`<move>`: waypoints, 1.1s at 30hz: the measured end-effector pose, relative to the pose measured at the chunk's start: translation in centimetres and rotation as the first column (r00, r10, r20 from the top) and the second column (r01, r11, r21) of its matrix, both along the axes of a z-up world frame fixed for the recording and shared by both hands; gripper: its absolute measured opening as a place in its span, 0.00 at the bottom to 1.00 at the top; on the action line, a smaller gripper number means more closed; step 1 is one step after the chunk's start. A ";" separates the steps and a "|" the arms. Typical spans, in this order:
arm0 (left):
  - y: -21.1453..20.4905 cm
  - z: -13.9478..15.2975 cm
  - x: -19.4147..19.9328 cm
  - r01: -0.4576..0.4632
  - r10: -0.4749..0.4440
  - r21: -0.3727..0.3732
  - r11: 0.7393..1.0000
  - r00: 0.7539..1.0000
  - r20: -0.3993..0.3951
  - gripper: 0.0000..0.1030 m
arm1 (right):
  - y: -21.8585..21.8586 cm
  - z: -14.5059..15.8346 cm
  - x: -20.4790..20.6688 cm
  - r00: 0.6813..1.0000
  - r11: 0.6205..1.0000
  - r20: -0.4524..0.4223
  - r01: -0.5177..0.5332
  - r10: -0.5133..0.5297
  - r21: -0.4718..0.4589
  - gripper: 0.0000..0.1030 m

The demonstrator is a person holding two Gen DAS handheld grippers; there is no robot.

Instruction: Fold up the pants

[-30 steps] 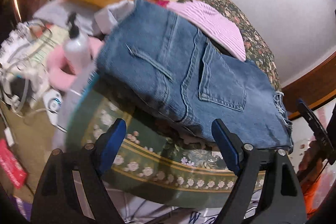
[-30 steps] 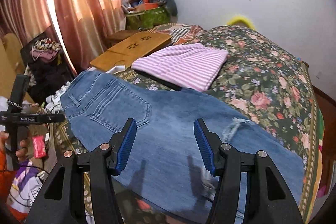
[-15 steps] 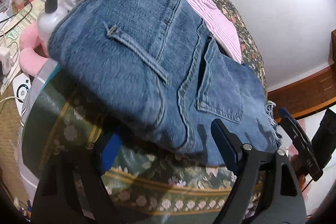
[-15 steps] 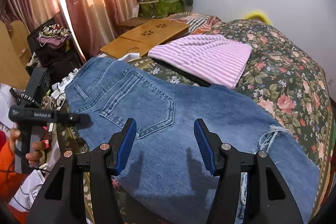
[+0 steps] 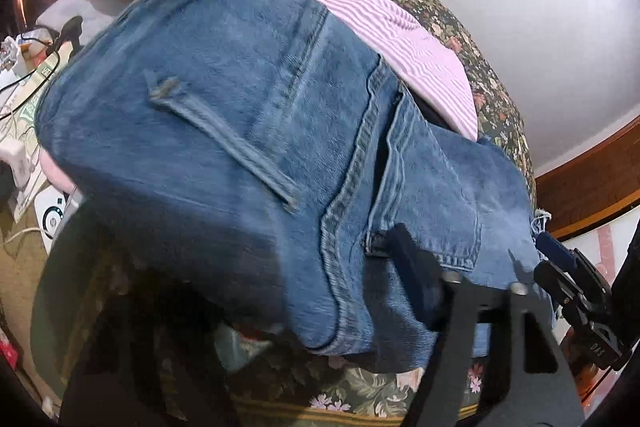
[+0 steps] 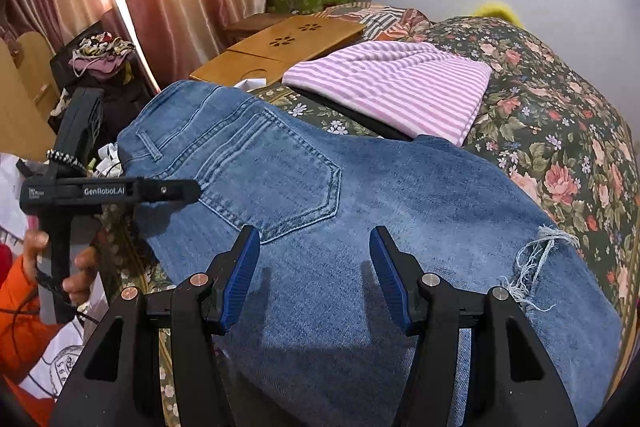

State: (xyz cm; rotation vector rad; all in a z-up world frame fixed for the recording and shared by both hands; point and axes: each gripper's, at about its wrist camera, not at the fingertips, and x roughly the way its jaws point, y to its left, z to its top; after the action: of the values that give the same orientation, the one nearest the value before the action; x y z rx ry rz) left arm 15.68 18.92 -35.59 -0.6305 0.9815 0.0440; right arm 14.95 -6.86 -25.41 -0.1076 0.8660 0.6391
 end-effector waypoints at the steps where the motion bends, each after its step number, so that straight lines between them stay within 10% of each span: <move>1: 0.5 0.0 0.0 -0.015 0.015 -0.011 1.000 1.000 0.008 0.51 | 0.0 0.0 0.1 1.000 1.000 -0.001 0.002 -0.002 -0.001 0.52; 6: 1.6 0.3 0.1 -0.050 0.052 -0.050 0.997 0.998 0.027 0.36 | 0.0 -0.8 0.6 0.999 1.000 -0.039 0.002 -0.003 -0.010 0.52; 13: -0.9 4.6 0.2 -0.021 0.004 0.168 0.986 0.995 0.101 0.28 | 1.0 -3.0 1.4 0.980 0.997 -0.182 -0.077 0.076 0.004 0.53; 21: -4.2 9.1 0.7 0.004 -0.069 0.344 0.939 0.982 0.177 0.26 | -1.1 -0.9 0.8 0.989 0.998 -0.143 -0.018 0.028 0.068 0.53; 27: -7.1 13.7 0.4 0.000 -0.130 0.416 0.909 0.950 0.283 0.24 | -8.2 2.1 -0.6 0.989 0.983 -0.025 0.144 -0.142 0.112 0.66; 33: -10.8 17.5 1.3 0.043 -0.227 0.470 0.881 0.912 0.342 0.24 | -17.8 0.8 -2.2 0.921 0.920 -0.016 0.388 -0.388 0.055 0.67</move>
State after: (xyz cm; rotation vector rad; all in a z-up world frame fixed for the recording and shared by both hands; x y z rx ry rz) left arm 17.02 8.08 -18.06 -0.1209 0.5923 0.0190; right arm 12.70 -24.62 -24.64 0.1174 0.8431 0.2898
